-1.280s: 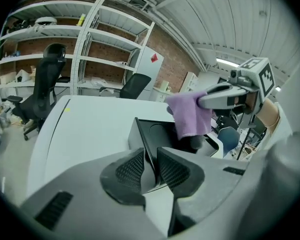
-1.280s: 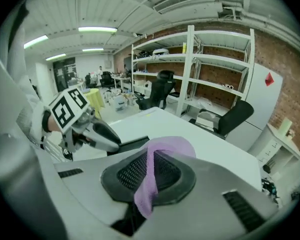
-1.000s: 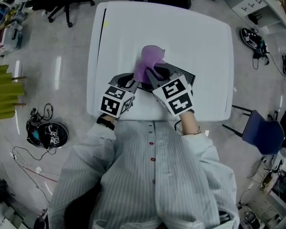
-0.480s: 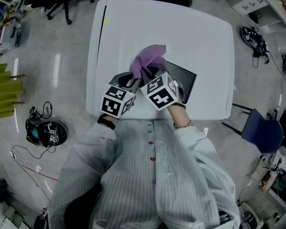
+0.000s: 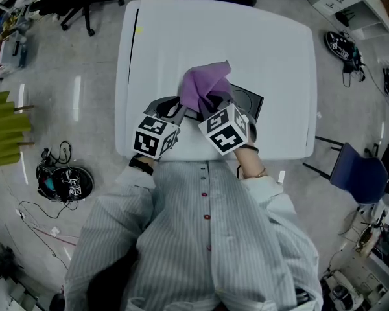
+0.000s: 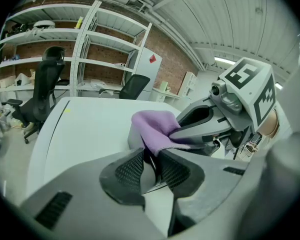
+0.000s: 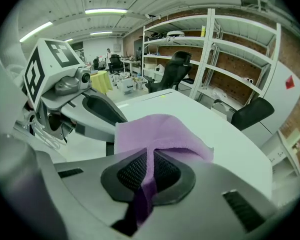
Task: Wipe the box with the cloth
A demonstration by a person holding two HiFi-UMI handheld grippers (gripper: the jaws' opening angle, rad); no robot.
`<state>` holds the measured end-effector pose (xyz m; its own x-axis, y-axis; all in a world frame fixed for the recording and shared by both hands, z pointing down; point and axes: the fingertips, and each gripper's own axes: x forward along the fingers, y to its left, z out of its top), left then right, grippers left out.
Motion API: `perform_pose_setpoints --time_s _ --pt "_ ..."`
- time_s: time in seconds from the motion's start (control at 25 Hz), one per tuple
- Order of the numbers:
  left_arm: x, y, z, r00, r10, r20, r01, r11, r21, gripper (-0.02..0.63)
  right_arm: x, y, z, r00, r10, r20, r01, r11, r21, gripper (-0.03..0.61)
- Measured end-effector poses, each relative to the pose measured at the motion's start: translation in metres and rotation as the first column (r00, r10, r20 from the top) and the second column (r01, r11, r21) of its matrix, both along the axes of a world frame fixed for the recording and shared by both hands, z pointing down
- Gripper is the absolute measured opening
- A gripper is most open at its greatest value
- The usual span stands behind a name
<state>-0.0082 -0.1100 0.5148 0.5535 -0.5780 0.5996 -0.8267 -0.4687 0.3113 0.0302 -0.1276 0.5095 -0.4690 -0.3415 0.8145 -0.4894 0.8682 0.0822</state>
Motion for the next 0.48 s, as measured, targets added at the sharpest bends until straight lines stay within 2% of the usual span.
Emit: perform_pose_setpoints --time_s 0.32,0.48 --pt "0.002 0.001 -0.001 1.0 0.004 0.011 -0.003 1.0 -0.005 0.067 0.034 0.005 -0.001 0.999 0.023 -0.038 -0.023 1.0 0.01 0.023" --pt "0.002 0.0 0.001 1.0 0.005 0.014 -0.005 1.0 -0.011 0.067 0.045 0.009 0.0 0.995 0.01 -0.094 -0.008 1.0 0.02 0.023"
